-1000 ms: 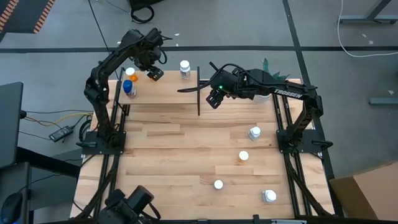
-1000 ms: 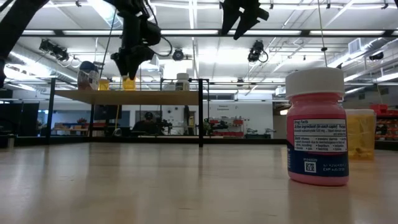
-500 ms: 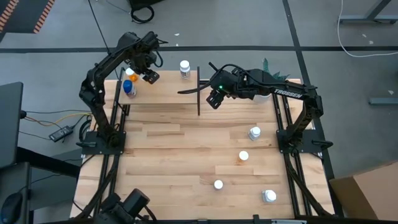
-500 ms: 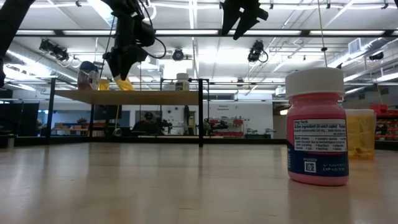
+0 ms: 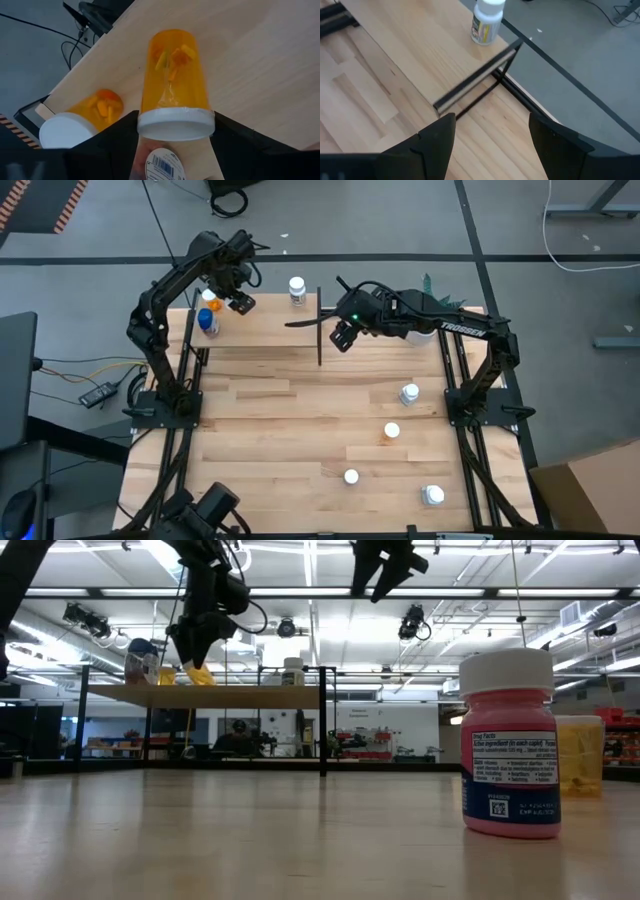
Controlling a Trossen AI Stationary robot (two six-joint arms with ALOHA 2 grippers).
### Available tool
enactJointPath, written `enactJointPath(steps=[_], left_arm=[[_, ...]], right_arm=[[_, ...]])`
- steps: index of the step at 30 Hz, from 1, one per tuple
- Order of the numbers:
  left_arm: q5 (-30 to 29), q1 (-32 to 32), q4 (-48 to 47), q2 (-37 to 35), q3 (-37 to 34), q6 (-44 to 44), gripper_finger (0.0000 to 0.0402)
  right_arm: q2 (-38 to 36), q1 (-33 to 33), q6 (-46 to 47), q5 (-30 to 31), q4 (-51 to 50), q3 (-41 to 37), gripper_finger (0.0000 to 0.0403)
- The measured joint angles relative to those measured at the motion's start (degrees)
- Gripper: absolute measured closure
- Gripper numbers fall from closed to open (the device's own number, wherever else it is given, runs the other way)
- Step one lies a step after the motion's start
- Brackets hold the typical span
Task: Pick and place medicine bottles onto shelf by color
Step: Put the left orange pill bottle on the shelf
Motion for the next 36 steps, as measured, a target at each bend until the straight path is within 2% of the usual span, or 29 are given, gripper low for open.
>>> enactJointPath(steps=[7, 13, 18, 21, 29, 31, 36], left_arm=[[0.00, -0.02, 0.02, 0.00, 0.00, 1.51, 0.0160], [2.63, -0.50, 0.00, -0.82, 0.02, 2.84, 0.0177], [3.12, -1.80, 0.02, -1.91, 0.07, 4.04, 0.0174], [3.13, -2.18, 0.00, -2.42, 0.07, 4.12, 0.0164], [3.04, -2.03, 0.02, -2.60, 0.08, 4.23, 0.0174], [3.05, -2.05, 0.01, -2.60, 0.07, 4.23, 0.0176], [3.17, -2.05, -0.02, -2.60, 0.07, 4.08, 0.0170]], right_arm=[[0.00, 0.00, 0.15, 0.00, 1.59, 0.00, 0.0141], [0.00, -0.26, 0.01, 0.00, 2.42, 0.00, 0.0141], [0.00, -1.96, -2.21, -0.33, 7.89, 0.00, 0.0141], [0.48, -3.65, -7.47, -4.51, 14.48, 0.02, 0.0141], [9.94, -8.02, -21.41, -26.33, 33.59, 0.02, 0.0144], [12.76, -8.26, -23.53, -28.34, 37.91, 0.00, 0.0150], [17.52, -7.23, -30.08, -28.52, 44.10, -0.02, 0.0178]])
